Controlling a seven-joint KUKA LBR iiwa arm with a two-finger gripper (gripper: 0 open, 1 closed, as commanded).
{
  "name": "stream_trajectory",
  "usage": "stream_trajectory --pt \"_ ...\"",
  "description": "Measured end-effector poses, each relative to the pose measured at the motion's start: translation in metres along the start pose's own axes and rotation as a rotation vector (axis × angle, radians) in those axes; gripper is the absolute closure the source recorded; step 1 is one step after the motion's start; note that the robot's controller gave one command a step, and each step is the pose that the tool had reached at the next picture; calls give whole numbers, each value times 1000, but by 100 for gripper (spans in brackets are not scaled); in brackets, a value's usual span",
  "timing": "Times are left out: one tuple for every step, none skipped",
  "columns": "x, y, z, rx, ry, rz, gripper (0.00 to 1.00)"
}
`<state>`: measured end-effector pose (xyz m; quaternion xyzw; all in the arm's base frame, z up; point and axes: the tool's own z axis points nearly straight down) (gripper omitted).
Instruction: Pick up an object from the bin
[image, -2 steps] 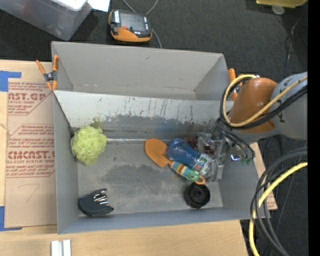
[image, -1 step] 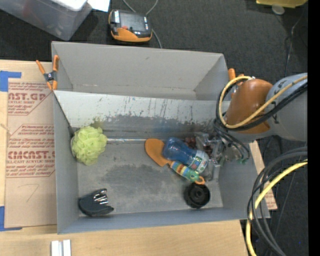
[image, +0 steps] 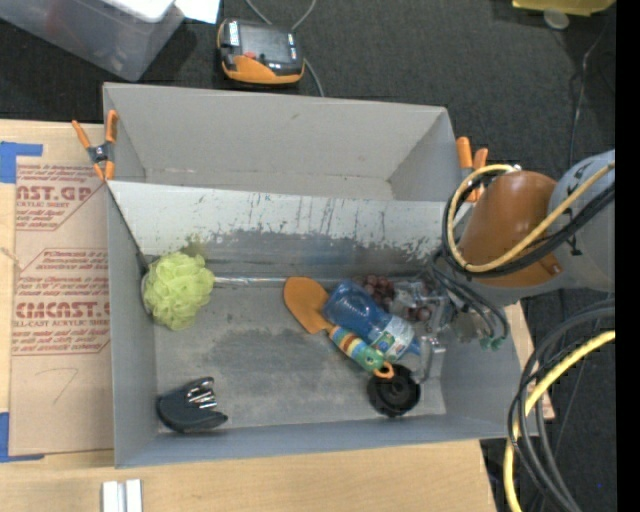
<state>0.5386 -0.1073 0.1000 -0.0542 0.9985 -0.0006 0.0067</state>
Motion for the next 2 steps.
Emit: stream_trajectory --pt "-30 -15 25 2 -5 -24 0" --pt "-10 50 29 -1 -4 -16 100"
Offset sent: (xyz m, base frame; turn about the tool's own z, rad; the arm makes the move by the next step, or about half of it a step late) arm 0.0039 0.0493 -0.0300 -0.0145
